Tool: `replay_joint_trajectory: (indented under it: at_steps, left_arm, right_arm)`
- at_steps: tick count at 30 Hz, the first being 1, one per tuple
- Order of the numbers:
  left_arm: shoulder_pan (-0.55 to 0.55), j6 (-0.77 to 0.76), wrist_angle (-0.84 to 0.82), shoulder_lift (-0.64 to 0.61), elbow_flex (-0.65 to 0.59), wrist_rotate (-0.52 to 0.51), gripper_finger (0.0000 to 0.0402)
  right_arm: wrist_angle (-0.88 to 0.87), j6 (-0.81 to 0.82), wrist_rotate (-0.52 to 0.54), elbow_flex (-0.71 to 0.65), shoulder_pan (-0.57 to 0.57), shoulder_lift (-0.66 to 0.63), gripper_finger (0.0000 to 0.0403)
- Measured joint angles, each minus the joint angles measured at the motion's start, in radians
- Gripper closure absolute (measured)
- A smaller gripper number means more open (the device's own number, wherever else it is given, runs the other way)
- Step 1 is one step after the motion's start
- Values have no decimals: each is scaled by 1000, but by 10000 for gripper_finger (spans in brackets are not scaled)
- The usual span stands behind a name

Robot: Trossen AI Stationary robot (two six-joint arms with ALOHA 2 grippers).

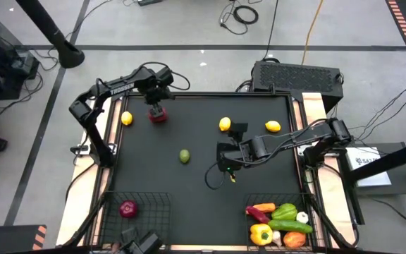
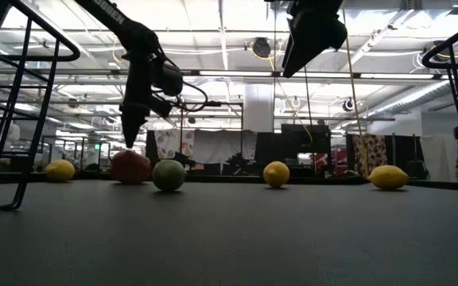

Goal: Sort produce into baskets
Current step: Put the red apple into the left wire basket

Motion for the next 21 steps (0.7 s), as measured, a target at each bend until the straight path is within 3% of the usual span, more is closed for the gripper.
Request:
replay_joint_trajectory:
  at_steps: [11,18,21]
  left_arm:
    - [-36,3,-98,0,0,101,98]
    - [-63,3,-28,0,0,-68,98]
    - [-43,16,19,0,0,-87,98]
  right_arm:
    - [0,1,0,0,6,0,197]
    - [1,3,0,0,6,0,197]
    - [0,3,0,0,6,0,197]
